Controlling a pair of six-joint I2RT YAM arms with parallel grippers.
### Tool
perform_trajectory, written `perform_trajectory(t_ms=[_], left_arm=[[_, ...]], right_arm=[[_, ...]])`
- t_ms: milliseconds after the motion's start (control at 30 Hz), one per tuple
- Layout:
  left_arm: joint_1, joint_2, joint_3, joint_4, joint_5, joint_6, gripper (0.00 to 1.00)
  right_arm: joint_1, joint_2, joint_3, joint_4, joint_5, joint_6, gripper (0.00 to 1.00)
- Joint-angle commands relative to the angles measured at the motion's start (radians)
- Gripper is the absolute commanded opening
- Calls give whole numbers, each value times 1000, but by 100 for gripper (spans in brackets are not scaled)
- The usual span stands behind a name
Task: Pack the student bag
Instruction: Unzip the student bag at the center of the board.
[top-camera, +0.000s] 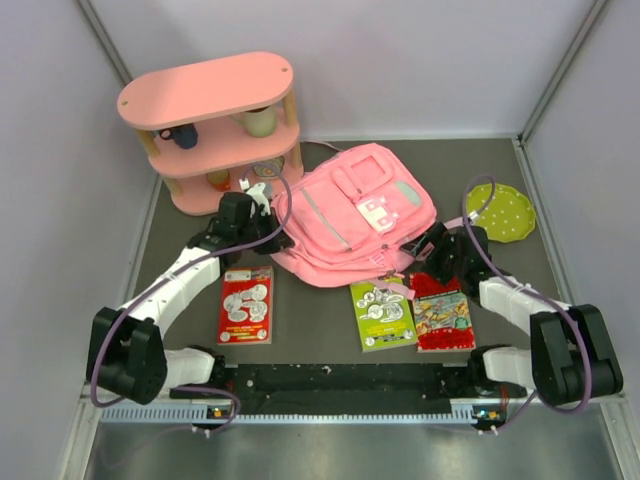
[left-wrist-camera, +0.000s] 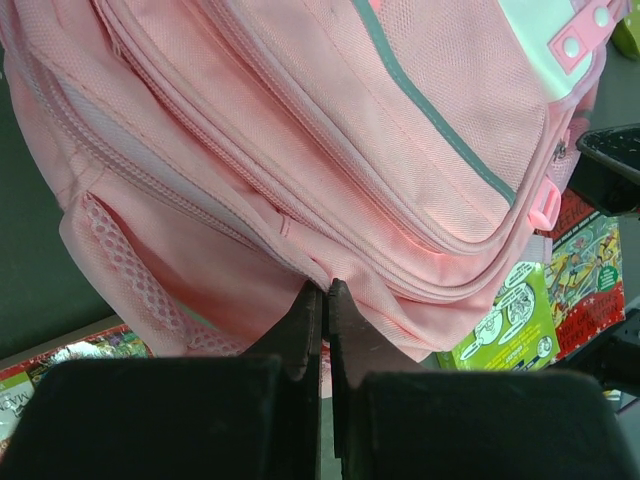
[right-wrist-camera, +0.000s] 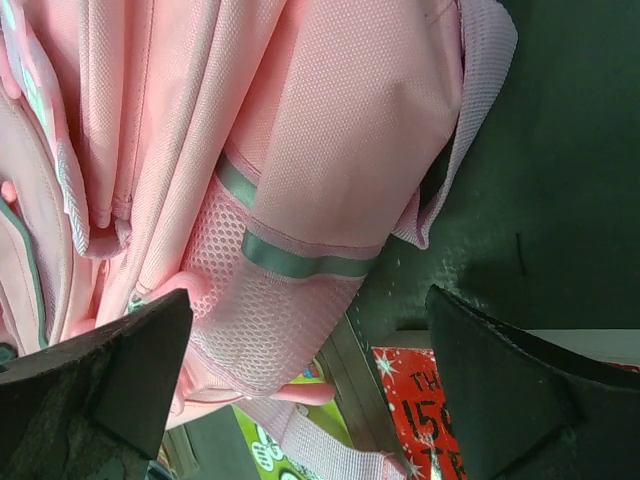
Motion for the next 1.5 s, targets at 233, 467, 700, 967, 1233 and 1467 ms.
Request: perform_trajectory(t_ms=[233, 467, 700, 967, 1233, 1467], left_arm=[[11, 9, 64, 51, 118, 52, 0], [20, 35, 77, 48, 139, 60, 0], [22, -12, 144, -33, 38, 0, 75], [-171, -215, 175, -117, -296, -106, 89], [-702, -80, 155, -59, -562, -308, 85], [-834, 147, 146, 146, -608, -353, 78]], right_arm=[[-10, 215, 29, 336, -54, 25, 99], [-13, 292, 3, 617, -143, 118, 32], [-9, 67, -31, 444, -10, 167, 0], [57, -190, 63, 50, 234, 223, 0], [171, -267, 89, -114, 300, 172, 0], [198, -357, 72, -197, 280, 126, 0]])
